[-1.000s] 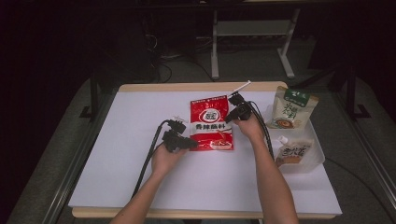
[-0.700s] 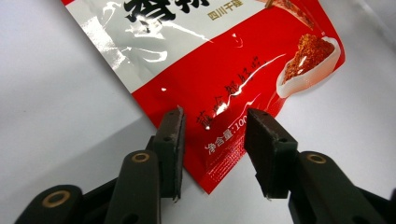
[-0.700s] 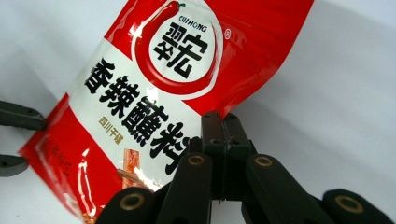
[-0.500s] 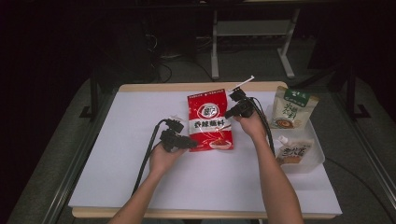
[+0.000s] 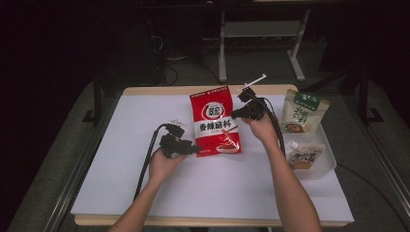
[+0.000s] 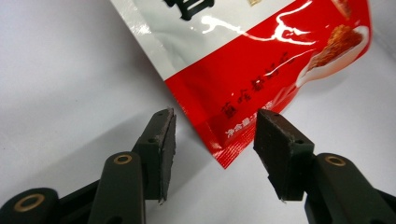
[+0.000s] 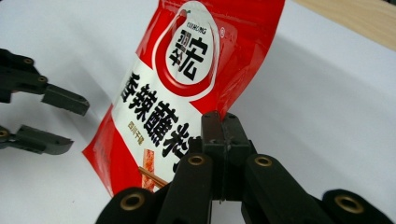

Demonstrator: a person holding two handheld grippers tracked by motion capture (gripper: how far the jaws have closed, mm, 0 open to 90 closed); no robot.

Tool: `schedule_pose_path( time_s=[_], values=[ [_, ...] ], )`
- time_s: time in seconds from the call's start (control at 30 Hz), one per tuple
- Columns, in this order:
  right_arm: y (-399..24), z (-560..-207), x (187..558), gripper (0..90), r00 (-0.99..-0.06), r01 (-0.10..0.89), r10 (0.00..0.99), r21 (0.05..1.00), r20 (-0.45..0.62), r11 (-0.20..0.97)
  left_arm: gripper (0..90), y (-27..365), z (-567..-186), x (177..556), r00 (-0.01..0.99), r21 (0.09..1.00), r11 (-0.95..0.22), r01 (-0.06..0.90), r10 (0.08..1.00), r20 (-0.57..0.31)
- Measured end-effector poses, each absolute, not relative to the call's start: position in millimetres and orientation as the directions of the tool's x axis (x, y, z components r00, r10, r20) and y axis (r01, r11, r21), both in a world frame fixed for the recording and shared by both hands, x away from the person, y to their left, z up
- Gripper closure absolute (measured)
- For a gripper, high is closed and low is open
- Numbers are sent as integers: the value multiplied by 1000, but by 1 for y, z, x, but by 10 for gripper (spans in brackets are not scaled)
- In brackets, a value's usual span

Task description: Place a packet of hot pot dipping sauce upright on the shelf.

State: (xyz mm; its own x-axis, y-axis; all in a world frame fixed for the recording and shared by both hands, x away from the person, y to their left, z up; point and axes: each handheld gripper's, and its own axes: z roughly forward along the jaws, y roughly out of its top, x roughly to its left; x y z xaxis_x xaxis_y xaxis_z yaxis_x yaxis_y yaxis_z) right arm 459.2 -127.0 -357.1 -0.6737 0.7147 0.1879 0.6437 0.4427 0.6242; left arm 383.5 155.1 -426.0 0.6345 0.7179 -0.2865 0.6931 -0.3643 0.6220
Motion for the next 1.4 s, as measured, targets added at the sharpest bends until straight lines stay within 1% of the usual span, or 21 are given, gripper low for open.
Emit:
schedule_pose_path(
  time_s=[0.1, 0.3, 0.47, 0.57, 0.63, 0.73, 0.77, 0.83, 0.87, 0.93, 0.97, 1.03, 1.23, 1.3, 1.4],
  values=[
    [-127, -352, 455, 900, -684, 630, 706, 636, 183, 446, 477, 155, -427, 384, 641, 626, -370, 687, 714, -281],
    [-125, -343, 447, 900, -700, 613, 693, 643, 172, 460, 451, 154, -429, 386, 625, 625, -344, 701, 718, -305],
    [-123, -332, 436, 900, -737, 573, 656, 661, 159, 484, 407, 153, -431, 388, 623, 634, -323, 703, 709, -330],
    [-119, -329, 430, 900, -764, 546, 629, 661, 142, 514, 400, 151, -432, 389, 633, 640, -322, 698, 696, -340],
    [-117, -328, 427, 900, -772, 544, 618, 659, 150, 520, 412, 150, -432, 388, 634, 637, -322, 700, 692, -346],
    [-113, -332, 428, 900, -780, 543, 608, 645, 150, 537, 474, 146, -433, 386, 635, 632, -333, 700, 694, -338],
    [-113, -335, 429, 900, -778, 549, 609, 638, 154, 540, 491, 146, -434, 386, 646, 629, -353, 693, 692, -323],
    [-111, -342, 432, 900, -773, 571, 610, 609, 173, 550, 574, 143, -436, 386, 653, 618, -373, 692, 689, -315],
    [-110, -346, 434, 900, -767, 581, 618, 593, 171, 558, 585, 141, -436, 385, 646, 617, -368, 695, 696, -313],
    [-108, -354, 438, 900, -757, 600, 632, 558, 164, 574, 592, 139, -438, 387, 644, 603, -381, 701, 701, -306],
    [-106, -359, 441, 900, -751, 610, 643, 536, 153, 584, 594, 137, -439, 386, 635, 603, -369, 707, 707, -311],
    [-105, -370, 446, 900, -739, 630, 658, 498, 146, 596, 600, 136, -438, 386, 647, 605, -393, 692, 709, -280],
    [-113, -394, 456, 899, -683, 697, 707, 453, 184, 556, 609, 133, -437, 386, 642, 598, -396, 696, 716, -274],
    [-113, -398, 459, 865, -672, 710, 714, 449, 198, 543, 612, 134, -436, 386, 651, 595, -410, 691, 712, -265],
    [-115, -408, 467, 773, -655, 732, 714, 440, 247, 520, 614, 134, -436, 386, 648, 594, -409, 693, 713, -265]
  ],
)
